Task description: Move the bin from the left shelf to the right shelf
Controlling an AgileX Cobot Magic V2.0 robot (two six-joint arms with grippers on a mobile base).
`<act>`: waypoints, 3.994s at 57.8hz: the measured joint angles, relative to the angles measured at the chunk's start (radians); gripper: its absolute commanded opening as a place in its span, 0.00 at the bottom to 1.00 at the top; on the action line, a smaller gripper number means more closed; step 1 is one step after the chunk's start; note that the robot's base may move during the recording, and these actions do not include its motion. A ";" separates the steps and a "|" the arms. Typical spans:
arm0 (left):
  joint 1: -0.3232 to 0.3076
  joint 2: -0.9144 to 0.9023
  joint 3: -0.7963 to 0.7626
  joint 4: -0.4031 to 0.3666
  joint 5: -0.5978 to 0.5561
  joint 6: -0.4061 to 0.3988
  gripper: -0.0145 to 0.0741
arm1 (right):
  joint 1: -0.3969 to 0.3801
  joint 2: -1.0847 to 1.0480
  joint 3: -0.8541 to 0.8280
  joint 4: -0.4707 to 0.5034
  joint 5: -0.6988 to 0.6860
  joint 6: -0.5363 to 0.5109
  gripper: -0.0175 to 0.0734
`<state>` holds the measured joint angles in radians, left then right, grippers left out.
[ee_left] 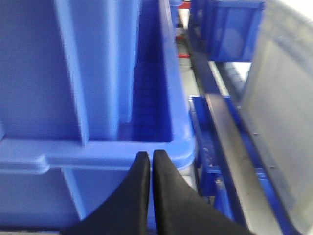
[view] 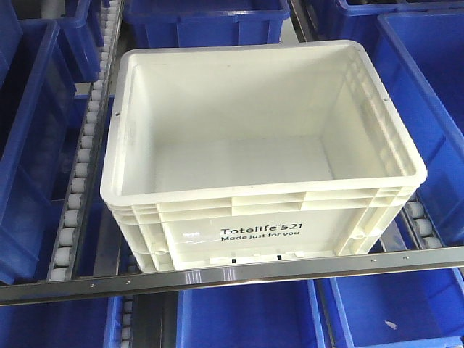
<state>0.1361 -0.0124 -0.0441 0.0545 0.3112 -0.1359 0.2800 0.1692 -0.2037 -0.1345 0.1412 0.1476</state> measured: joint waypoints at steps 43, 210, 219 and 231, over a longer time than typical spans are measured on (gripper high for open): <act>-0.013 0.000 0.070 0.001 -0.192 0.001 0.16 | 0.000 0.000 0.000 0.000 0.001 -0.001 0.18; -0.013 0.000 0.070 0.001 -0.193 0.001 0.16 | -0.125 -0.180 0.232 0.051 -0.174 -0.098 0.18; -0.013 0.000 0.070 0.001 -0.193 0.001 0.16 | -0.125 -0.180 0.232 0.051 -0.174 -0.098 0.18; -0.013 0.000 0.070 0.001 -0.193 0.001 0.16 | -0.125 -0.180 0.232 0.051 -0.174 -0.098 0.18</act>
